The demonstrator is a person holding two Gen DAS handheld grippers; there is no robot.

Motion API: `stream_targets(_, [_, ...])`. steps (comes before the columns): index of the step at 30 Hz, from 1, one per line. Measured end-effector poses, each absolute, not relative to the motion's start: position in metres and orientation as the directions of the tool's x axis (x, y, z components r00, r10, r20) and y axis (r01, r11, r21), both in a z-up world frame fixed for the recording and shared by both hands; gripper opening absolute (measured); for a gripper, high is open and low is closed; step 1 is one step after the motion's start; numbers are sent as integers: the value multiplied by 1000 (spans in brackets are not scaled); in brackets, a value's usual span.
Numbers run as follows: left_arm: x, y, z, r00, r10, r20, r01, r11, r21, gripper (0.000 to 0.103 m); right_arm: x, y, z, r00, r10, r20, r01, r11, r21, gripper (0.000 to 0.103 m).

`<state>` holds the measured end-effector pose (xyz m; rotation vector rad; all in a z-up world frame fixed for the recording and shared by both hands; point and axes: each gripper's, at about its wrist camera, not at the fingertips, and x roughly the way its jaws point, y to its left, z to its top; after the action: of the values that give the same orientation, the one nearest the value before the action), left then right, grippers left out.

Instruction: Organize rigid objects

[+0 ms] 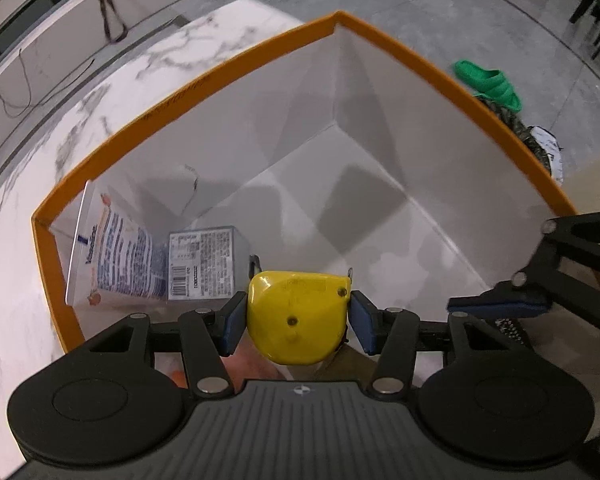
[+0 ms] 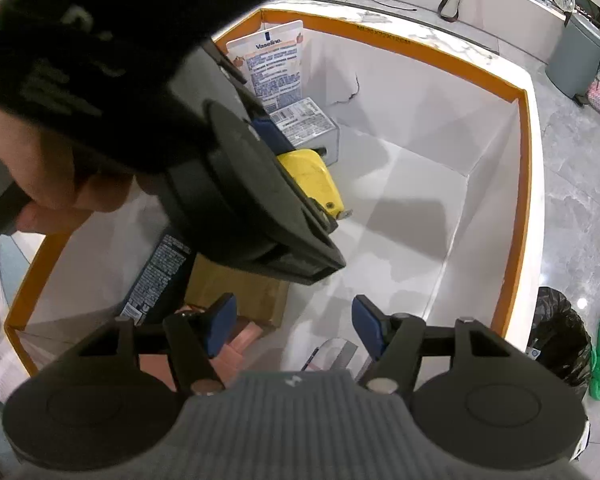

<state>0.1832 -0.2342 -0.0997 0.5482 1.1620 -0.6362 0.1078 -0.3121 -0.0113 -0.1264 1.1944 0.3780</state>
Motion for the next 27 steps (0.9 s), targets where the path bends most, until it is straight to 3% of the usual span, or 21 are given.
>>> stream_targets(8, [179, -224, -84, 274, -206, -940, 713, 699, 54, 65, 118, -310, -25, 310, 208, -928, -346, 933, 94, 64])
stream_targets(18, [144, -190, -32, 323, -347, -881, 763, 646, 25, 65, 122, -302, -13, 350, 137, -926, -309, 951, 24, 70])
stream_targets(27, [127, -86, 16, 530, -335, -779, 680, 717, 154, 65, 113, -276, 26, 506, 114, -855, -235, 972, -9, 71])
